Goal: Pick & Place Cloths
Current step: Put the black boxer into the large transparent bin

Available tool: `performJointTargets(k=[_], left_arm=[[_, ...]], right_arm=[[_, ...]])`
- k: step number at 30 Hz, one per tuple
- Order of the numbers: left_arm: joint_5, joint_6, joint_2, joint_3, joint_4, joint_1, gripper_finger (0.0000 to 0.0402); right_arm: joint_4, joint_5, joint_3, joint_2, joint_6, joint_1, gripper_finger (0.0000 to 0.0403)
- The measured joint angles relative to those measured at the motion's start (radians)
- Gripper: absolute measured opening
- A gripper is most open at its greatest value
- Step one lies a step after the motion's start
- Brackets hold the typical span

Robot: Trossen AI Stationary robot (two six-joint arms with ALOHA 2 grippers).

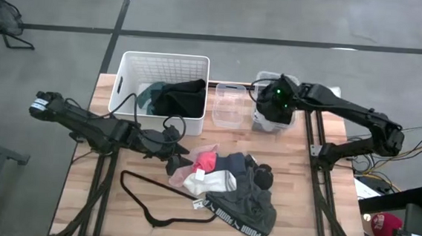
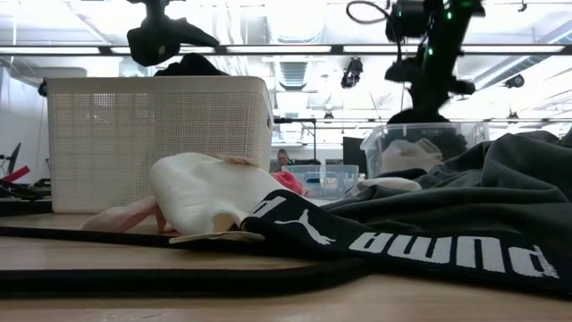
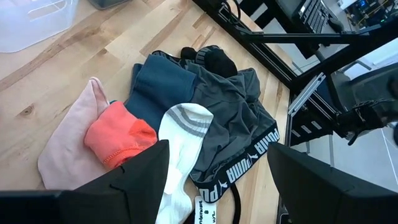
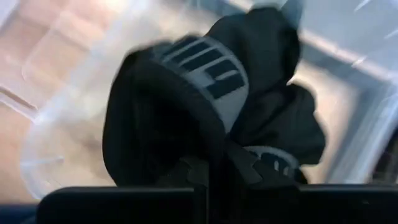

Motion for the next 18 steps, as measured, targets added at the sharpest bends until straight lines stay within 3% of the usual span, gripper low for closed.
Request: performJointTargets(k=[5, 10, 18], left_arm=[[0.0, -0.003, 0.0, 0.0, 0.0, 0.0, 0.0275], [0.0, -0.003, 0.0, 0.0, 0.0, 0.0, 0.0275], [0.0, 0.002, 0.0, 0.0, 0.0, -0.001, 0.0275]], right_arm=[[0.037, -0.097, -0.101, 0.0, 0.001, -0.024, 0.0027], [0.033, -0.103, -0.114, -0.001, 0.038, -0.024, 0.0032], [-0.017, -0.105, 0.077, -0.002, -0.01, -0.023, 0.0085]])
